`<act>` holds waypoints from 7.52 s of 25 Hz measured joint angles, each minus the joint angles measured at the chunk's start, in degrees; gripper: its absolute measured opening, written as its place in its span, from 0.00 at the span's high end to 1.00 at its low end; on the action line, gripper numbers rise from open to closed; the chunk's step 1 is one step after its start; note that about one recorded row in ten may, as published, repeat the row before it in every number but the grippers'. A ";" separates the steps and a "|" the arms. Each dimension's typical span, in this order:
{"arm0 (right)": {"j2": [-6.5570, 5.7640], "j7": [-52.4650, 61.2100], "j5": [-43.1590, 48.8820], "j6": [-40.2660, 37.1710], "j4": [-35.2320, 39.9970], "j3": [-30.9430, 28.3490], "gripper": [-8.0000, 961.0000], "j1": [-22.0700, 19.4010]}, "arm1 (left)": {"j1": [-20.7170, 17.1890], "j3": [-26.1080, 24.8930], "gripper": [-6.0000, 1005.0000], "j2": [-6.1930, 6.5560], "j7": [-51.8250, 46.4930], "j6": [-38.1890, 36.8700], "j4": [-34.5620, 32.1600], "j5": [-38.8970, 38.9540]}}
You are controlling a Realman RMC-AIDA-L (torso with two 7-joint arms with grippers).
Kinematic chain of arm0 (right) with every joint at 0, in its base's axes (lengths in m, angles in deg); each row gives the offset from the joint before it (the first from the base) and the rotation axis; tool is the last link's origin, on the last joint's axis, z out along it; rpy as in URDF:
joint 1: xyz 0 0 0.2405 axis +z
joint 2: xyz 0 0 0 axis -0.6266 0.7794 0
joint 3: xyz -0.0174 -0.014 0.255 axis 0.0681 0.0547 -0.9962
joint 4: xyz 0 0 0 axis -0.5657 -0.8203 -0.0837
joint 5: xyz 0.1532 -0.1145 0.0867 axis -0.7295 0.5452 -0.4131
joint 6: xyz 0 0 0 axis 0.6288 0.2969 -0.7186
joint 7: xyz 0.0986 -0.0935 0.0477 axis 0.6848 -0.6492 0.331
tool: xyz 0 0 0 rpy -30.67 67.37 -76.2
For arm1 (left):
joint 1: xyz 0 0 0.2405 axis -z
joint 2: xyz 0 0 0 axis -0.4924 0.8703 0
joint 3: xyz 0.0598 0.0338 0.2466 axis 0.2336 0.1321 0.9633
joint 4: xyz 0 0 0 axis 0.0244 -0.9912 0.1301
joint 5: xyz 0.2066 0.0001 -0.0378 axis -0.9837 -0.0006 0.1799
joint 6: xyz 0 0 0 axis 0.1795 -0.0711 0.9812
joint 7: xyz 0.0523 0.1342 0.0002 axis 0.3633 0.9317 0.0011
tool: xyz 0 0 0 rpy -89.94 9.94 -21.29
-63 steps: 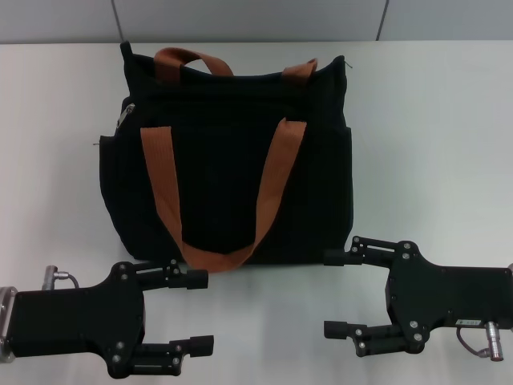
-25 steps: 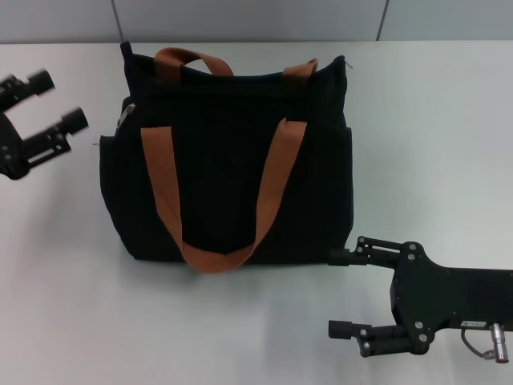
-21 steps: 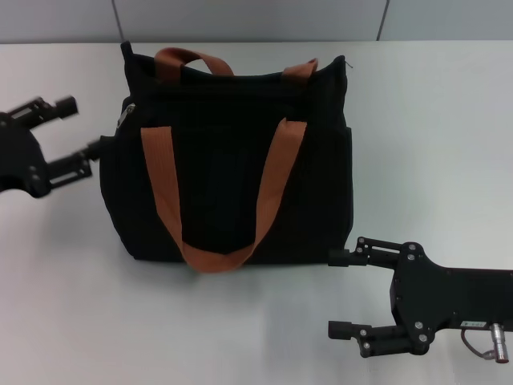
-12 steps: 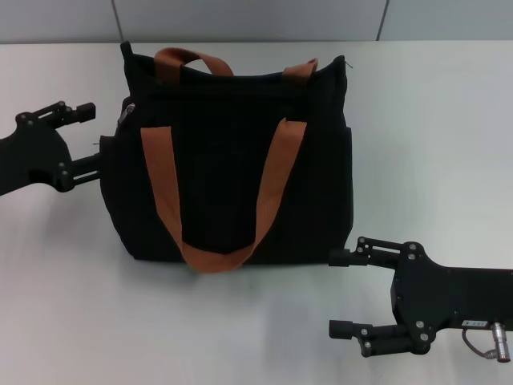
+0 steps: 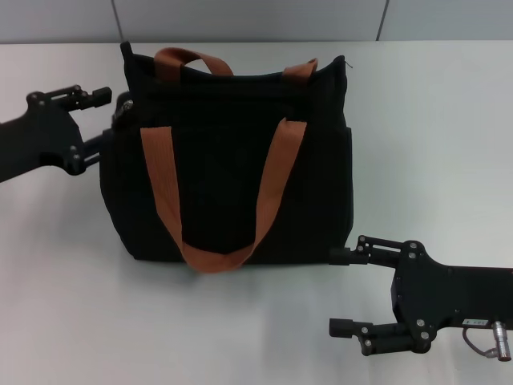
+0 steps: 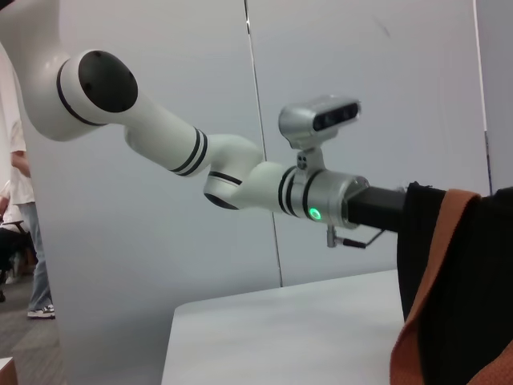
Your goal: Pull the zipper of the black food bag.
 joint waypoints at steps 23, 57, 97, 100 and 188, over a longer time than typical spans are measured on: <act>0.16 10.16 -0.44 -11.81 -0.35 -11.50 0.15 3.02 | -2.81 -1.39 0.98 -0.98 3.28 -9.81 -0.11 8.03; -0.41 79.76 2.98 15.66 17.43 10.26 0.39 37.69 | -2.42 -1.11 0.97 -1.74 2.99 -8.85 0.22 9.25; 0.58 84.65 4.74 24.51 14.34 18.52 0.67 43.24 | -0.36 -0.86 0.96 -1.97 0.78 -9.29 0.07 8.94; 0.62 84.65 4.57 24.53 14.26 18.55 0.68 43.38 | 0.04 -0.86 0.96 -2.11 0.74 -9.18 0.06 8.90; 0.79 84.13 1.27 28.15 14.98 25.41 0.98 42.87 | -1.56 -1.40 0.94 -2.24 0.92 -10.63 0.02 9.42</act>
